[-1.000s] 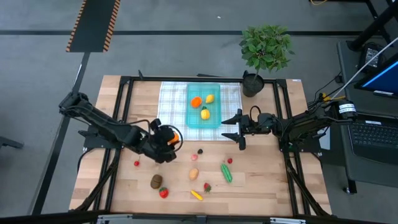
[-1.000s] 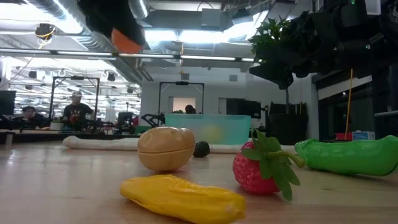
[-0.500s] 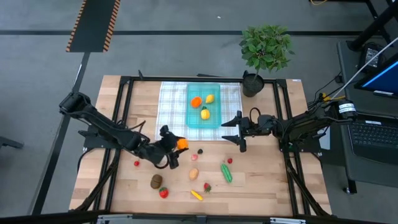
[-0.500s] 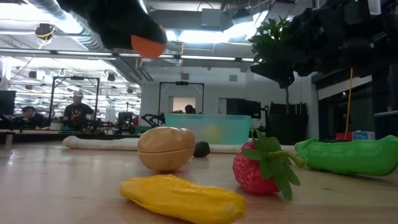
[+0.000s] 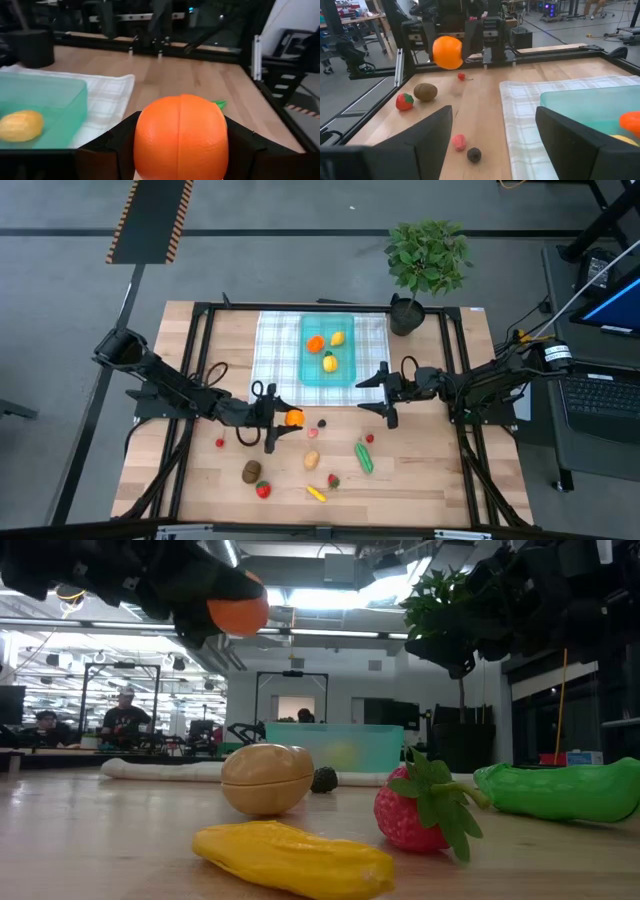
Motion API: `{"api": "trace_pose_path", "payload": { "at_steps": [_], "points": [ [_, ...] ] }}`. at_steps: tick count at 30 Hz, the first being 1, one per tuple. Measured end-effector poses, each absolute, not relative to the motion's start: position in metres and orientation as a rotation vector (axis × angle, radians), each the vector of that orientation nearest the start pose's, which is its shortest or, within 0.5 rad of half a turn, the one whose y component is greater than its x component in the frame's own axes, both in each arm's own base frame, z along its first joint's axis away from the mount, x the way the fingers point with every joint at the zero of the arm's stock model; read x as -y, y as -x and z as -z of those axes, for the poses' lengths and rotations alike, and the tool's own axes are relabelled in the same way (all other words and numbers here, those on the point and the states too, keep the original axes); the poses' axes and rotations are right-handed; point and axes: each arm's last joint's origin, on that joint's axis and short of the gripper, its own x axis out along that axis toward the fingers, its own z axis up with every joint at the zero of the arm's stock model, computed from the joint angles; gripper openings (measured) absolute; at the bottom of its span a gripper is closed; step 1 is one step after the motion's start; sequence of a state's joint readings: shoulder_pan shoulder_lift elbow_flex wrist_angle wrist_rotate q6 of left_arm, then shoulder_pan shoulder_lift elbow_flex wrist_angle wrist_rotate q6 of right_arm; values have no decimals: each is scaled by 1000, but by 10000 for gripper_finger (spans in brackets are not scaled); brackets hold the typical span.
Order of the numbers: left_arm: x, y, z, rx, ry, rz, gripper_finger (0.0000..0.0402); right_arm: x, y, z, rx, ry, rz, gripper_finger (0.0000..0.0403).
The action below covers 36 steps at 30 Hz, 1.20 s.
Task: Pick and placing Produce into tupperware
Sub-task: Put the orange into the green bin
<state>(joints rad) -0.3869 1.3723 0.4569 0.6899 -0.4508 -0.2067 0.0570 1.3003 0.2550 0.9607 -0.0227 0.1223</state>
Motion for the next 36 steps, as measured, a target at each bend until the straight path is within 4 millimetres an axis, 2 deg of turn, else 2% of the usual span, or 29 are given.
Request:
{"api": "trace_pose_path", "payload": {
  "at_steps": [11, 23, 31, 36],
  "points": [
    [57, -250, -184, -189, 159, -205, 208, -13, -220, -168, -90, -124, -72, 288],
    [20, -254, -184, -152, 194, -454, 204, -13, -220, -168, -90, -122, -71, 288],
    [7, -255, -184, -148, 199, -500, 204, -13, -220, -168, -90, -121, -70, 288],
    [-8, -256, -184, -151, 202, -518, 205, -13, -220, -168, -90, -116, -70, 288]
  ]
}}
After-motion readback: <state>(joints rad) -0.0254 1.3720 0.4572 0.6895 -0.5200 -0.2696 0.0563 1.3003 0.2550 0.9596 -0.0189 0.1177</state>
